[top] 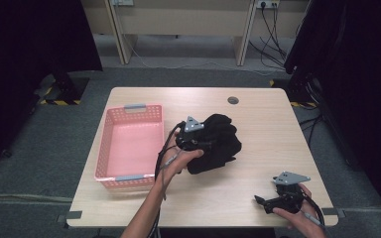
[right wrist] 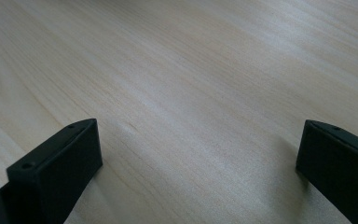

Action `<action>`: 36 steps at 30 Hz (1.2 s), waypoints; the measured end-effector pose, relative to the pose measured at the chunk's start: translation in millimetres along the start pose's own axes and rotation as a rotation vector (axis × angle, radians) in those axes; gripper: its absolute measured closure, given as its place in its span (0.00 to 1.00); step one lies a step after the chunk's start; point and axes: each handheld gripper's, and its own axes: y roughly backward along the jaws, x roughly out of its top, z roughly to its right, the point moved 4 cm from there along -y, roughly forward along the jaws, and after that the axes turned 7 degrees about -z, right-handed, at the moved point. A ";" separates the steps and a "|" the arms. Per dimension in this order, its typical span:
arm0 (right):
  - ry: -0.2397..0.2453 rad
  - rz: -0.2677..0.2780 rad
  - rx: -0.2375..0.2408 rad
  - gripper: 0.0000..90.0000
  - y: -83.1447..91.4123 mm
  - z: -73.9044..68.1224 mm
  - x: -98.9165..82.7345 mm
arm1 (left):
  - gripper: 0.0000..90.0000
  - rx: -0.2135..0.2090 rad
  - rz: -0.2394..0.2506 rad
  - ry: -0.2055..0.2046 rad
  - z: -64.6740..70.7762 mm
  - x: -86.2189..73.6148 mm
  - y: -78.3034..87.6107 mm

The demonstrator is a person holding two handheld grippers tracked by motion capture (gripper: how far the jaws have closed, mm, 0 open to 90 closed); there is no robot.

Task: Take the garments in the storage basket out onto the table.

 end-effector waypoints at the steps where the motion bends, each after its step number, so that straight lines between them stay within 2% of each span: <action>1: 0.000 0.000 0.000 0.00 0.0 0.0 0.0 | 0.53 0.002 -0.007 0.001 0.2 -0.5 -2.5; 9: 0.001 0.000 0.001 0.00 0.1 0.0 -0.1 | 0.52 0.004 -0.042 -0.007 3.0 -2.3 -12.2; 14: 0.001 0.000 0.001 0.00 0.1 -0.1 -0.1 | 0.52 0.048 -0.087 -0.024 0.8 -10.4 -25.9; 16: 0.002 0.000 0.001 0.00 0.1 0.0 -0.2 | 0.51 0.045 -0.087 -0.009 -1.2 -12.9 -29.4; 22: 0.002 0.001 0.002 0.00 0.0 -0.2 -0.2 | 0.48 0.031 -0.100 -0.007 -1.8 -13.8 -31.8; 26: 0.000 0.001 0.002 0.00 0.2 -0.3 -0.3 | 0.38 0.028 -0.098 0.004 -1.1 -15.5 -34.5; 30: 0.000 0.001 0.002 0.00 0.2 -0.3 -0.3 | 0.21 0.024 -0.084 0.014 1.1 -13.8 -34.7; 34: 0.001 0.001 0.002 0.00 0.2 -0.3 -0.4 | 0.15 0.002 -0.059 0.000 3.9 -11.5 -28.9; 36: 0.000 0.001 0.003 0.00 0.2 -0.4 -0.4 | 0.11 0.005 -0.056 -0.001 3.5 -10.0 -26.2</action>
